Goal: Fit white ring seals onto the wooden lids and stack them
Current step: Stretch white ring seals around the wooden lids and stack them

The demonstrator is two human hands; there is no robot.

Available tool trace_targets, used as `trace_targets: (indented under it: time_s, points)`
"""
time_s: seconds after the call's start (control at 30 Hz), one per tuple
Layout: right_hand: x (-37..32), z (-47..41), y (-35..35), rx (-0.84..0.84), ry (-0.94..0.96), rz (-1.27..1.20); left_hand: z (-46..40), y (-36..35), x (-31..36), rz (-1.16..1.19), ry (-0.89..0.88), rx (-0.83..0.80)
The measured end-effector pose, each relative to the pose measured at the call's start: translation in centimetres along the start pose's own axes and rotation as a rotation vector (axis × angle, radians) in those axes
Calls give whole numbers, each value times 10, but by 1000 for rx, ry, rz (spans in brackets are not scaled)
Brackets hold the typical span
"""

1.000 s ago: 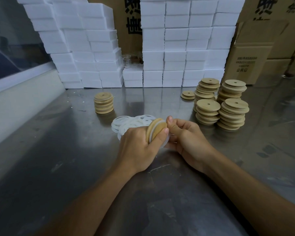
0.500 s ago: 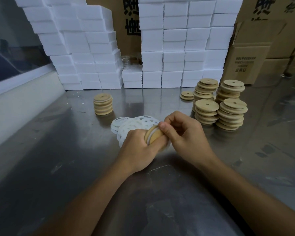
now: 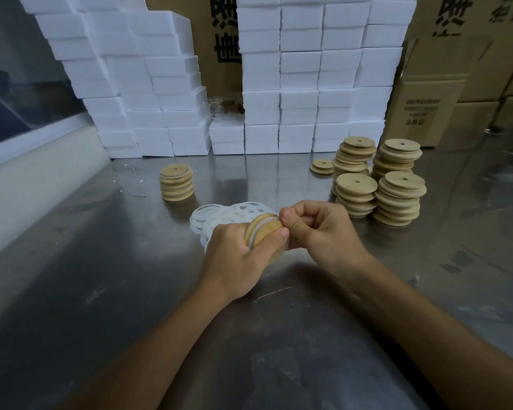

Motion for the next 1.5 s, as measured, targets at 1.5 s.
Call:
trace_targets:
  time_s: [1.5]
  points:
    - [6, 6, -8, -30, -71, 26, 1, 4, -5, 64, 54, 77]
Point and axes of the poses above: each hand's wrist, its own z-axis away from the middle knuckle, its own y-axis out of the back of the hand, x = y × z, the point moved 6 cm from there along -z, towards the middle knuckle, and after that the axes turned 3 degrees about -y, right-handed, at the moved point
